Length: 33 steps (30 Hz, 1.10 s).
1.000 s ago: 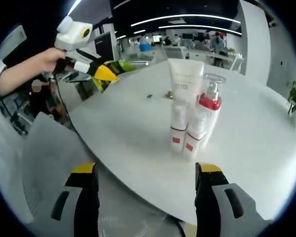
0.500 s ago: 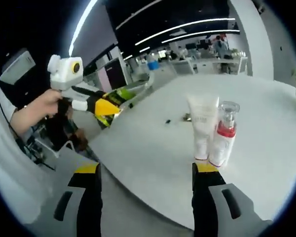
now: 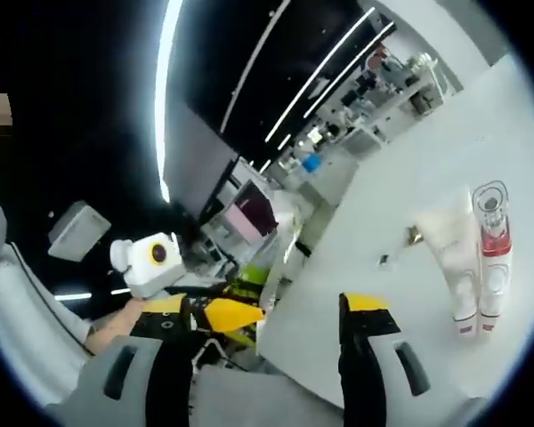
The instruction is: Arrange the skincare products in the storage area until every visible bottle or jar stands upright without overlapping.
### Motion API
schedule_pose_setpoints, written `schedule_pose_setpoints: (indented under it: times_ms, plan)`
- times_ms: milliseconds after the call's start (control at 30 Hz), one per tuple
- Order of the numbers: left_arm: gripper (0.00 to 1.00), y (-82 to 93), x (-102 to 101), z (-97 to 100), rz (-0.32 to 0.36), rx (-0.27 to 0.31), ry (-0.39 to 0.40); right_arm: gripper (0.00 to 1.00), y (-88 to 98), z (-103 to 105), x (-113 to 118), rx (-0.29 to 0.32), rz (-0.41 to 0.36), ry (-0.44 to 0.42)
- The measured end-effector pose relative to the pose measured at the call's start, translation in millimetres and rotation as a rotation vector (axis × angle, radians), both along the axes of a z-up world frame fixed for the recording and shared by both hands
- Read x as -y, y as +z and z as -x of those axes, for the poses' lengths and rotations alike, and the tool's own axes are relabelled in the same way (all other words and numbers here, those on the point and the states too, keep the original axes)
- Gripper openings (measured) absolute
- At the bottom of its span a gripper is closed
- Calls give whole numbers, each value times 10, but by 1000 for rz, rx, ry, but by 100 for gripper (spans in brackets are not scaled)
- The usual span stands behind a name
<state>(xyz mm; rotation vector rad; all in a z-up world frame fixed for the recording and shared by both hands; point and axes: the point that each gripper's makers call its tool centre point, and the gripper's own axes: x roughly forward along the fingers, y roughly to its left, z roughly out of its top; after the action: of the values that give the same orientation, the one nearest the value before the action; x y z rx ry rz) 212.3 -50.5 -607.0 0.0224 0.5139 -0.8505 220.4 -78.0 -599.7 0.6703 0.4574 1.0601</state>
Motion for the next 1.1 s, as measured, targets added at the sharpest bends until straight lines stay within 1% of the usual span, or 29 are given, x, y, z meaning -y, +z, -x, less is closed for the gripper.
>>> schedule_pose_setpoints:
  times_ms: [167, 233, 267, 333, 367, 400, 433, 467, 600, 700, 767, 900, 967, 1000, 1033, 1100]
  plan:
    - [9, 31, 65, 85, -2, 6, -22, 58, 104, -52, -61, -48, -96, -43]
    - [9, 45, 94, 110, 12, 0, -29, 56, 129, -72, -65, -53, -118, -54]
    - [9, 57, 110, 118, 24, -1, -30, 53, 137, -90, -68, -55, -126, -63]
    - [9, 70, 148, 139, 67, -33, -18, 44, 157, -96, -76, -48, -140, -69]
    - [9, 71, 157, 139, 73, -37, -12, 36, 166, -95, -78, -48, -148, -72]
    - [9, 69, 164, 142, 72, -34, -13, 31, 184, -92, -78, -45, -163, -75]
    - [10, 55, 165, 139, 71, -39, -8, 28, 204, -88, -83, -53, -181, -77]
    - [10, 40, 163, 139, 70, -48, -3, 25, 202, -84, -82, -48, -182, -74]
    - [10, -2, 159, 152, 43, -55, -8, 19, 181, -66, -102, -48, -183, -75]
    - [11, 4, 158, 148, 57, -57, -3, 17, 174, -78, -104, -73, -212, -96]
    - [12, 2, 163, 154, 64, -60, -3, 16, 165, -77, -98, -89, -213, -93]
    - [17, -11, 159, 162, 81, -58, -4, 13, 172, -55, -92, -89, -207, -81]
    - [23, -4, 157, 162, 97, -62, 1, 10, 178, -49, -73, -95, -216, -79]
    - [27, 1, 161, 163, 107, -67, 1, 9, 186, -48, -64, -108, -234, -75]
    - [32, 2, 163, 166, 112, -71, 2, 7, 196, -47, -62, -113, -247, -73]
    - [35, -4, 144, 155, 101, -57, 8, 6, 191, -51, -56, -113, -244, -76]
